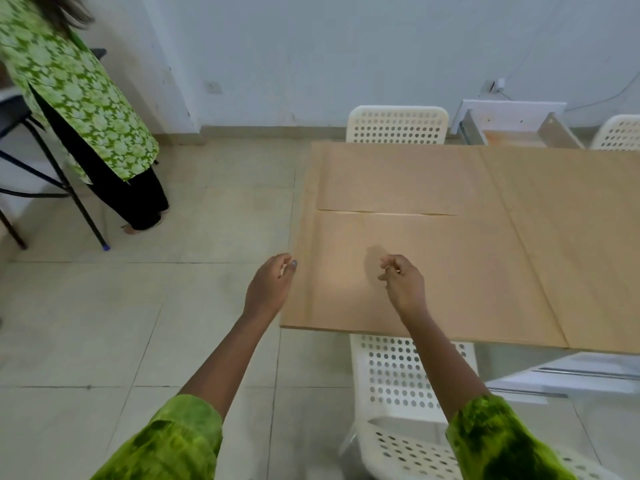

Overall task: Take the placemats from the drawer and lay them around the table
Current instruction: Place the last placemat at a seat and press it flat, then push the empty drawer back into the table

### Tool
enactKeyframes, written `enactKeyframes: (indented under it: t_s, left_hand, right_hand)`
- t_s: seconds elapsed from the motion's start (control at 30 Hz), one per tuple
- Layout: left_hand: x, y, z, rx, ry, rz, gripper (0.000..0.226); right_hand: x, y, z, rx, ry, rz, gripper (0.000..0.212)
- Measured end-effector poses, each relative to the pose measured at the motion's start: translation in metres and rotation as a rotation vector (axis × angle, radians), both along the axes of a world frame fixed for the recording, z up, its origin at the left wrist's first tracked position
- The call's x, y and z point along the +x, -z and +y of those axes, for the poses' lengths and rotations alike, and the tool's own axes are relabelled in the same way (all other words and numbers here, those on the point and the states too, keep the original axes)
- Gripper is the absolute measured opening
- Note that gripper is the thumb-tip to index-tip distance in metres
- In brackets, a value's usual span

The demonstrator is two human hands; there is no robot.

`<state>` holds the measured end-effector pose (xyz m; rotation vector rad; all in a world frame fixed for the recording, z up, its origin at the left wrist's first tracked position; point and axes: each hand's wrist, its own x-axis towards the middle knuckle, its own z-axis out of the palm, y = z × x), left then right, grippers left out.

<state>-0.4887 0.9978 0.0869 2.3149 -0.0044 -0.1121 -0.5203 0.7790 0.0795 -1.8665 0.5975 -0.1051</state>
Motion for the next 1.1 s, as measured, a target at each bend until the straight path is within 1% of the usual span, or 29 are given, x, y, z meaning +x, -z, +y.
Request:
enactKeyframes:
  t_s: [0.1,0.23,0.4,0.53,0.63,0.87,0.97,1.1]
  left_hand:
    - [0.006,-0.017,0.047,-0.151,-0.036,0.013,0.031]
    - [0.025,-0.039,0.097,-0.34,-0.025,0.013,0.019]
    - [0.056,-0.069,0.134,-0.47,-0.01,-0.049,0.025]
    - [0.099,-0.085,0.149,-0.512,0.022,-0.073,0.02]
    - [0.139,-0.095,0.151,-0.52,0.065,-0.089,0.02]
    - [0.271,-0.123,0.136,-0.567,0.123,-0.13,0.017]
    - [0.328,-0.134,0.127,-0.565,0.142,-0.145,0.017]
    - [0.403,-0.148,0.113,-0.613,0.163,-0.146,0.018]
  right_hand:
    - [0.007,-0.017,0.05,0.133,0.046,-0.023,0.03]
    - [0.017,-0.041,0.108,0.274,0.102,-0.074,0.027]
    - [0.044,-0.066,0.158,0.311,0.088,-0.131,0.027]
    - [0.086,-0.083,0.174,0.323,0.093,-0.167,0.027]
    - [0.126,-0.092,0.177,0.344,0.102,-0.193,0.027]
    - [0.252,-0.12,0.165,0.368,0.103,-0.271,0.025]
    - [0.309,-0.134,0.156,0.349,0.092,-0.286,0.027]
    - [0.38,-0.145,0.145,0.322,0.093,-0.308,0.028]
